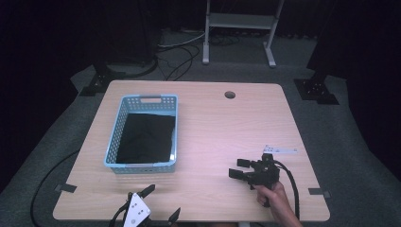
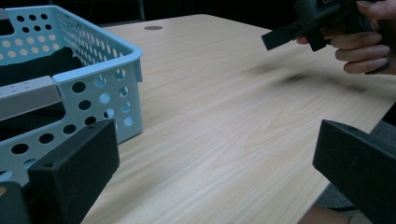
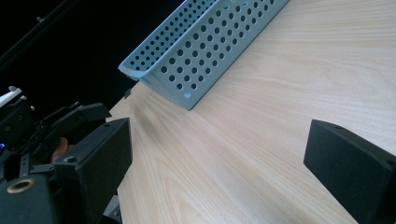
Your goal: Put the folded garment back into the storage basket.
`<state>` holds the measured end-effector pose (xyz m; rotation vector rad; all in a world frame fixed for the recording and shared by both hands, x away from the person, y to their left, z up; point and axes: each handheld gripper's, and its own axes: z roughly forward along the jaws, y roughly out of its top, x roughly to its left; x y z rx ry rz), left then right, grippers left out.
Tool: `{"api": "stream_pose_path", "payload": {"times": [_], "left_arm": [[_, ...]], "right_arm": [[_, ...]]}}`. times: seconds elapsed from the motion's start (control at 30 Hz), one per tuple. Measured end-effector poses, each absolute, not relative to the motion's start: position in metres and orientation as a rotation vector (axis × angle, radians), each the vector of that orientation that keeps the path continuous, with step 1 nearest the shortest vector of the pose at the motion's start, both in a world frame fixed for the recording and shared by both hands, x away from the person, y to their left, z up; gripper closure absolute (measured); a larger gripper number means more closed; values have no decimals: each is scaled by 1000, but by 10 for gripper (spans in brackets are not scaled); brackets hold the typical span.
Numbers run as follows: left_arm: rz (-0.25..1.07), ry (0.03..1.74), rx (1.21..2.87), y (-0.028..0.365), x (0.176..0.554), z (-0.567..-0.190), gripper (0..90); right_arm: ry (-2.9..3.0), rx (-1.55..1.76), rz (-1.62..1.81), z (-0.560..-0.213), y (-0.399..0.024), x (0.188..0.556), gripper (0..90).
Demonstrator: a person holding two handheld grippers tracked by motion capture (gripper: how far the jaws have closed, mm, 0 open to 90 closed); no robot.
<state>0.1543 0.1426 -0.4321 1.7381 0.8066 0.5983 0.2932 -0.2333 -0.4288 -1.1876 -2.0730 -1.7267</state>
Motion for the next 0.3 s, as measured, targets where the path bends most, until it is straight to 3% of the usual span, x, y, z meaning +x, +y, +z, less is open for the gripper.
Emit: {"api": "stream_pose_path", "payload": {"times": [0.3], "left_arm": [[602,804,1735,141,154,-432,0]], "right_arm": [[-2041,-1186,-1818,-429,-248,266,75]]}}
